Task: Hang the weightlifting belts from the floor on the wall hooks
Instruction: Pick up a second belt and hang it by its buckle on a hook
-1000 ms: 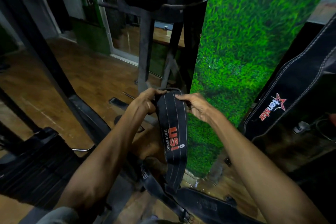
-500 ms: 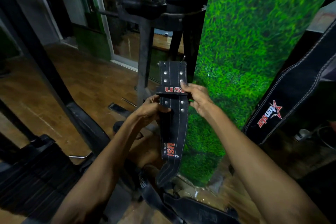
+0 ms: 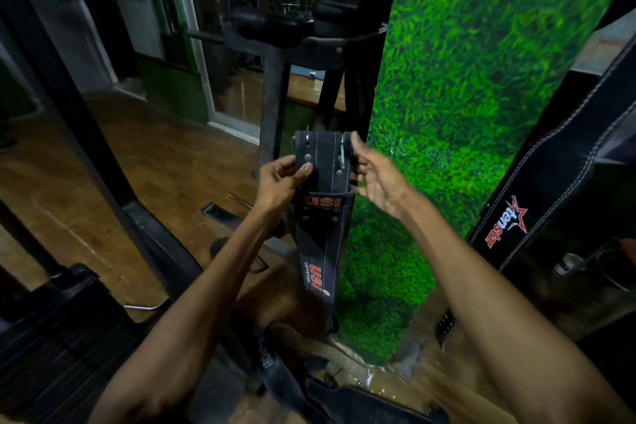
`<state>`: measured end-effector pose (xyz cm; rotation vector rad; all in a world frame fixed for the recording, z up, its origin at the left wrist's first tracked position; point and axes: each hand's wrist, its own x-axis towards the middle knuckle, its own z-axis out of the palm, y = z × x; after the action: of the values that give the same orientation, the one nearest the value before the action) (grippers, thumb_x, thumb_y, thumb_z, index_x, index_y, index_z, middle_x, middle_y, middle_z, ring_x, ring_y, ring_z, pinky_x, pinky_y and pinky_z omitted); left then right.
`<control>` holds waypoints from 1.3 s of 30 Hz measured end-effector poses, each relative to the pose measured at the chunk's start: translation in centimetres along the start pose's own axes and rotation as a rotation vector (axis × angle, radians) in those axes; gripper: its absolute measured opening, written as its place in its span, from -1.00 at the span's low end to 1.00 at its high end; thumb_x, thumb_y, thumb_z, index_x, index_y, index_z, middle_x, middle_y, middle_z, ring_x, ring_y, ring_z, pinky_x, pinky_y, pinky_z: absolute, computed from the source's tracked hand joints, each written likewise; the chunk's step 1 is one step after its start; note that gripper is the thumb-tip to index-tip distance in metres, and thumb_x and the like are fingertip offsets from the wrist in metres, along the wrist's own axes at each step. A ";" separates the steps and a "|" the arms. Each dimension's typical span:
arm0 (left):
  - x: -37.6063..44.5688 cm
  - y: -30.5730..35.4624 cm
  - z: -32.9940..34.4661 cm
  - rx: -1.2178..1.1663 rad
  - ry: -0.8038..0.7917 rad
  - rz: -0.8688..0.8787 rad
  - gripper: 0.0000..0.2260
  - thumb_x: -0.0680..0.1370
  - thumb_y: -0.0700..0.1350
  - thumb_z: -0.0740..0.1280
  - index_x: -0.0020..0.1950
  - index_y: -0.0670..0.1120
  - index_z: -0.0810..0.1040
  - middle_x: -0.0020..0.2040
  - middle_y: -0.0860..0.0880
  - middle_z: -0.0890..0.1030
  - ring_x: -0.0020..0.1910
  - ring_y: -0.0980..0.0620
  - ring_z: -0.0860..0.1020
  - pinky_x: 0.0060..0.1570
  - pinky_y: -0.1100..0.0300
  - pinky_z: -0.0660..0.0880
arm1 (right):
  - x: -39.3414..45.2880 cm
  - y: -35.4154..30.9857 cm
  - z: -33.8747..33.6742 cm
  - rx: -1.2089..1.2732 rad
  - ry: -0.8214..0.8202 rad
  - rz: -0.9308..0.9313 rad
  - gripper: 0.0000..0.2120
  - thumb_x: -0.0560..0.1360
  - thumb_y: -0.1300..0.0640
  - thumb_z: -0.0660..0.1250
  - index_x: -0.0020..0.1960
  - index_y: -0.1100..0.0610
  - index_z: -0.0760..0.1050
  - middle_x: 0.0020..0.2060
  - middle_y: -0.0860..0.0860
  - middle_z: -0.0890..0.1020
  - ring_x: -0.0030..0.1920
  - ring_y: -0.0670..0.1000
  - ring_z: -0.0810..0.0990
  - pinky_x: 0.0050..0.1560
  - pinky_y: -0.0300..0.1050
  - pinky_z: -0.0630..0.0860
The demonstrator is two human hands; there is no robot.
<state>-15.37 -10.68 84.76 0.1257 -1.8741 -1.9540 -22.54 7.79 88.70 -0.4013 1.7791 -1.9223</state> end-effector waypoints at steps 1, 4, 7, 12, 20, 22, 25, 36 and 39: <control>-0.1 0.2 0.4 -0.002 -0.010 0.004 -0.79 0.62 -0.31 0.35 0.19 -0.40 0.60 0.11 -0.28 0.69 0.00 -0.04 0.68 0.03 0.12 0.65 | 0.2 -0.3 0.4 -0.067 0.031 -0.022 -0.60 0.43 -0.14 0.52 0.12 0.11 0.67 0.02 0.00 0.76 0.02 -0.05 0.73 0.00 -0.13 0.65; -0.1 0.6 1.2 -0.012 -0.021 0.007 -0.79 0.61 -0.32 0.35 0.21 -0.38 0.61 0.13 -0.30 0.68 0.04 -0.10 0.67 0.08 0.03 0.64 | 0.5 -0.3 1.3 -0.219 0.219 -0.093 -0.85 0.40 0.11 0.61 -0.15 0.11 0.65 -0.20 0.02 0.75 -0.31 -0.14 0.70 -0.27 -0.21 0.57; -0.3 0.5 1.2 -0.015 -0.028 -0.007 -0.79 0.61 -0.31 0.37 0.20 -0.38 0.61 0.11 -0.33 0.69 0.05 -0.17 0.68 0.13 -0.09 0.63 | 0.0 -0.9 1.1 -0.389 0.307 -0.081 -0.61 0.34 -0.18 0.61 -0.34 0.03 0.50 -0.41 -0.07 0.66 -0.43 -0.11 0.61 -0.35 -0.22 0.49; -0.7 0.5 1.1 0.014 -0.051 0.023 -0.79 0.61 -0.33 0.34 0.21 -0.40 0.61 0.09 -0.31 0.69 -0.01 -0.08 0.67 -0.07 0.19 0.66 | -0.5 -2.9 0.9 -0.696 0.762 -0.407 -0.40 0.43 -0.52 0.22 -0.25 0.03 0.54 -0.28 -0.05 0.66 -0.20 0.05 0.64 -0.19 -0.10 0.49; -0.3 0.9 1.1 0.065 -0.120 0.028 -0.84 0.60 -0.37 0.34 0.15 -0.40 0.61 -0.10 -0.12 0.73 -0.10 0.05 0.69 -0.12 0.23 0.65 | 0.9 -5.5 0.3 -0.658 -0.040 -0.233 -0.75 0.48 0.22 0.51 0.15 0.06 0.71 0.04 -0.04 0.75 0.15 0.02 0.70 0.20 -0.01 0.60; 0.1 0.9 0.7 0.057 -0.122 0.044 -0.80 0.60 -0.36 0.34 0.21 -0.39 0.61 0.03 -0.26 0.70 -0.02 -0.04 0.68 -0.06 0.18 0.65 | 0.8 -4.5 -0.2 -0.496 -0.063 -0.334 -0.57 0.40 0.47 0.47 0.17 0.09 0.69 0.09 0.00 0.74 0.14 -0.03 0.70 0.18 -0.08 0.62; 0.6 0.7 0.5 0.040 -0.122 0.029 -0.78 0.61 -0.34 0.35 0.22 -0.39 0.60 0.12 -0.35 0.68 0.04 -0.16 0.66 0.06 0.00 0.64 | 0.7 -3.8 0.4 -0.545 -0.052 -0.433 -0.58 0.37 0.51 0.43 0.12 0.15 0.70 0.16 0.06 0.70 0.13 -0.13 0.66 0.17 -0.23 0.56; 2.4 0.0 1.2 0.026 -0.106 0.007 -0.77 0.57 -0.36 0.40 0.19 -0.43 0.59 0.12 -0.34 0.68 0.02 -0.10 0.67 0.08 0.02 0.62 | -0.5 -3.1 -1.5 -0.135 0.145 0.284 -0.50 0.56 -0.37 0.19 0.17 0.03 0.53 0.06 0.10 0.66 0.11 0.09 0.61 0.22 0.15 0.50; 2.6 0.3 2.0 0.026 -0.153 -0.001 -0.77 0.57 -0.40 0.37 0.22 -0.42 0.59 0.06 -0.24 0.69 -0.15 0.11 0.70 -0.07 0.24 0.65 | 0.1 -4.3 -1.6 0.099 0.294 0.027 -0.77 0.61 -0.06 0.33 -0.05 0.08 0.63 -0.06 0.04 0.67 -0.05 0.02 0.60 0.10 0.05 0.53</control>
<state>-18.36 -9.74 85.82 -0.0160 -1.9957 -1.9902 -24.10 9.23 92.75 -0.0609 1.8442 -2.1281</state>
